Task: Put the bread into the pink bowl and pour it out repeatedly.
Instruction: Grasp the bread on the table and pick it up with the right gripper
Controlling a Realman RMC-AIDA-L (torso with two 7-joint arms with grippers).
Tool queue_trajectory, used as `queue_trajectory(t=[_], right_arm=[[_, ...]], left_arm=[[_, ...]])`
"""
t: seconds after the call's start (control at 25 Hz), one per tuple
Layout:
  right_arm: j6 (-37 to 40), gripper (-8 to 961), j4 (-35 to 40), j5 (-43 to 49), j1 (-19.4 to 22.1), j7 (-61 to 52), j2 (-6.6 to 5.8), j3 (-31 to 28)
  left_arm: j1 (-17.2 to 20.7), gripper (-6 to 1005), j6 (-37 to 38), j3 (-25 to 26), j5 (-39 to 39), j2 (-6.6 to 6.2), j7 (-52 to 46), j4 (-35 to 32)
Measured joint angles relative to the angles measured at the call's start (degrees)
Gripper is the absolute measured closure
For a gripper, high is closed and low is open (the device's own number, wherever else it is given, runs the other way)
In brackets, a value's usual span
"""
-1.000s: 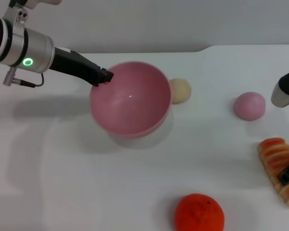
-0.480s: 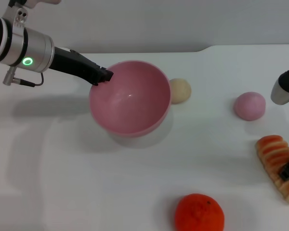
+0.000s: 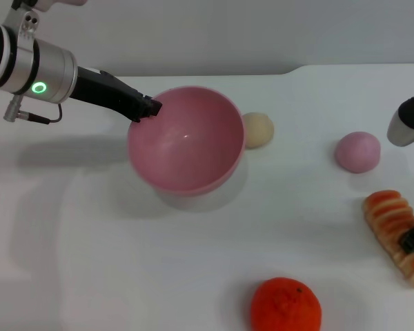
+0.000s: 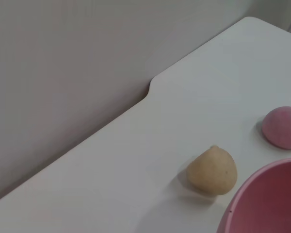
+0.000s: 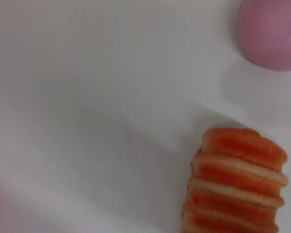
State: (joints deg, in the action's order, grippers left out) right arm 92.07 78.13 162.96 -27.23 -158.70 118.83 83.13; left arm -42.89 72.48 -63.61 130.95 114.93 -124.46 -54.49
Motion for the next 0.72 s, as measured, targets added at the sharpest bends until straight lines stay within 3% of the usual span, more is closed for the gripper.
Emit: queue_trajectory(t=[0.36,0.72], right_arm=[[1.0,801,8.0,-0.4,0.7,-0.9,0.09,-0.1],[2.0,809,27.5,-0.7,0.6,-3.3,0.11,0.4]], left_arm=[[0.1,956,0.0,-0.1,0.0,0.00,0.1,0.2],[0.1,956,0.0,-0.2,0.0,0.14,0.1,0.3]])
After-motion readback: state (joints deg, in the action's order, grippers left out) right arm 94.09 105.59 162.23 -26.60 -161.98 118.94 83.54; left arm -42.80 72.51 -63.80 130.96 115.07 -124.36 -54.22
